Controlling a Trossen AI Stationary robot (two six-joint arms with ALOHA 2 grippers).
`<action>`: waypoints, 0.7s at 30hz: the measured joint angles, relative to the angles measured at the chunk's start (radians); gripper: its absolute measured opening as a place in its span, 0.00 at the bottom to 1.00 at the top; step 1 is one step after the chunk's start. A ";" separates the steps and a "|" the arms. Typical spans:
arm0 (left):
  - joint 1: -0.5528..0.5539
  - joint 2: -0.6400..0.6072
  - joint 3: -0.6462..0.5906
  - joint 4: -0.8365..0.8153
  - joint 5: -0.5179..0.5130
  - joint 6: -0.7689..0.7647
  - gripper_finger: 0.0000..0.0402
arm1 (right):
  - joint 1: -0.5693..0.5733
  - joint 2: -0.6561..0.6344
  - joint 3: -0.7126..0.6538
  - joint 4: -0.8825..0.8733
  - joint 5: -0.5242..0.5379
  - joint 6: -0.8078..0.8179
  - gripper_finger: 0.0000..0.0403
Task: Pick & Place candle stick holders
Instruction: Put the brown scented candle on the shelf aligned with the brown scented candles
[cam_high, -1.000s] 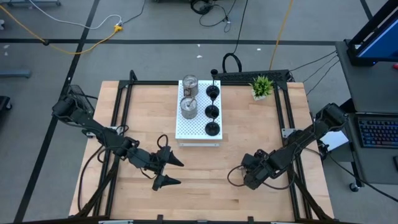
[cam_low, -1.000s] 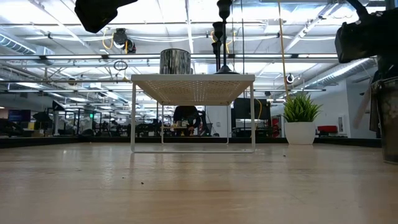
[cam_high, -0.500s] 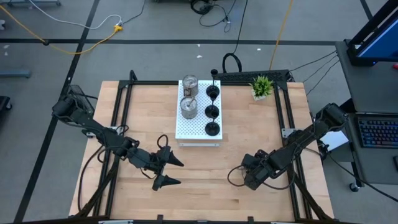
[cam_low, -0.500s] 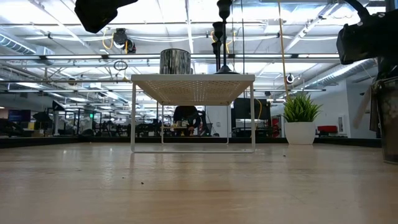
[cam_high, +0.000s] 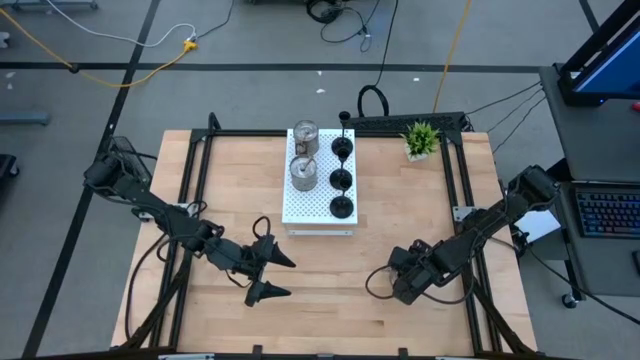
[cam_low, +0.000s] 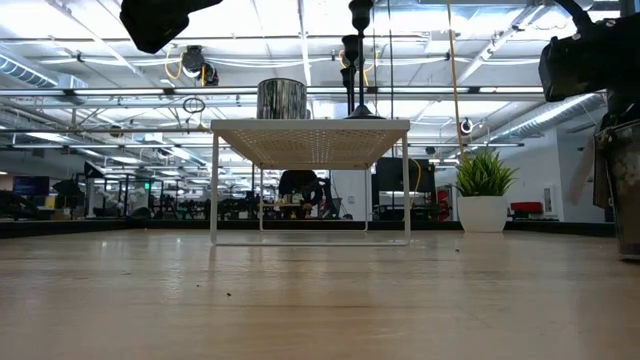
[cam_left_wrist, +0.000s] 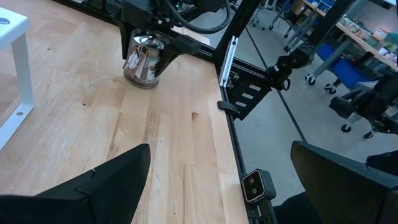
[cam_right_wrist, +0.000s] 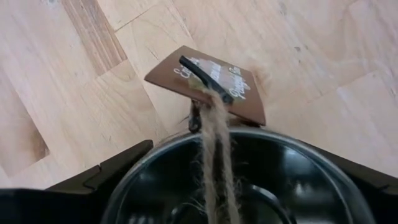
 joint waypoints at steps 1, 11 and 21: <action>0.000 0.000 0.000 0.000 0.000 0.000 0.98 | 0.000 0.000 0.000 0.000 -0.003 0.000 0.86; 0.000 0.000 0.000 0.000 0.000 -0.001 0.98 | -0.007 0.000 0.000 0.000 -0.052 -0.016 0.84; 0.000 0.000 0.000 -0.001 0.000 -0.003 0.98 | -0.007 0.003 -0.002 -0.001 -0.060 -0.011 0.93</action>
